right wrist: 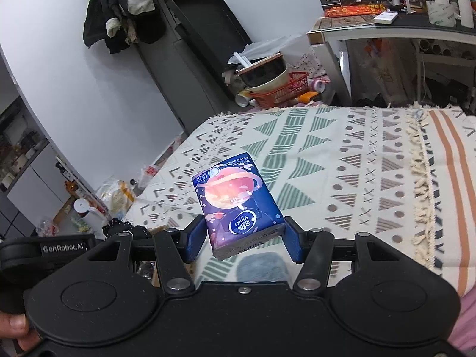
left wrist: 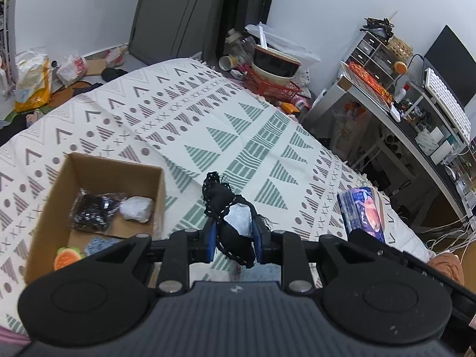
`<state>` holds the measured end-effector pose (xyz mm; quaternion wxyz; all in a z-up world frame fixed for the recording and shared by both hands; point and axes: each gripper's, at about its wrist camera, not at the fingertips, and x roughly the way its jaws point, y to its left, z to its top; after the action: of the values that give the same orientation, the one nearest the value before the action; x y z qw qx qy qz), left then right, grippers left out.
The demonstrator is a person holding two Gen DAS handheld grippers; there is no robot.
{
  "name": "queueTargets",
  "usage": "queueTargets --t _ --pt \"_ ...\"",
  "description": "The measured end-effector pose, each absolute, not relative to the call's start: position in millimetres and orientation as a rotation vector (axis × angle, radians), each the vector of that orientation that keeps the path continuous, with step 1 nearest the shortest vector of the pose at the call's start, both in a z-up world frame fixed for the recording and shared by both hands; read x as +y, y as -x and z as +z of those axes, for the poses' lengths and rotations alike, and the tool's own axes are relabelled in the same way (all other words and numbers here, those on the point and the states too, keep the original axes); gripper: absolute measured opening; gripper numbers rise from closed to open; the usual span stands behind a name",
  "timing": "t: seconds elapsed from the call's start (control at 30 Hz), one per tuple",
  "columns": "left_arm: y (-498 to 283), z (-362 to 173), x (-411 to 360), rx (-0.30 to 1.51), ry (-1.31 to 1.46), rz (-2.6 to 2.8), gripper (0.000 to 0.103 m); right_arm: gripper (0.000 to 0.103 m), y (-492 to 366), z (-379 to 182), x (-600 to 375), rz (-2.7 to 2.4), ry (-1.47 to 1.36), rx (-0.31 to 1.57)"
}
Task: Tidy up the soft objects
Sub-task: 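Carry the hair tie and tissue pack over the box and release both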
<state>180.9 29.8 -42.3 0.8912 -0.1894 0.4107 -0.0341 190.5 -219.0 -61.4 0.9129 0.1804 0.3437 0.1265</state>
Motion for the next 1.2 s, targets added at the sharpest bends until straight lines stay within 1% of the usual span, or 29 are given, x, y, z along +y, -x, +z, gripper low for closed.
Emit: queueTargets --t 0.2,0.5,0.77,1.07,1.2 --pt "-169.4 -38.2 53.5 0.848 0.409 -0.042 0.023 0.054 -186.7 -51.8 -195.8 0.296 -0.359 0.686" --pt "-165.1 -46.3 91.7 0.860 0.424 -0.001 0.024 0.054 -183.6 -42.7 -162.3 0.357 -0.348 0.677" --pt "-166.1 -63.9 130.4 0.892 0.460 0.053 0.024 0.054 -189.0 -49.5 -120.0 0.424 -0.314 0.708" --pt "-174.9 -95.4 158.3 0.956 0.519 0.102 0.024 0.054 -198.0 -72.2 -79.5 0.469 -0.266 0.778" --pt "-180.1 -106.0 165.1 0.985 0.533 0.137 0.027 0.054 -202.5 -79.7 -69.1 0.491 -0.264 0.809"
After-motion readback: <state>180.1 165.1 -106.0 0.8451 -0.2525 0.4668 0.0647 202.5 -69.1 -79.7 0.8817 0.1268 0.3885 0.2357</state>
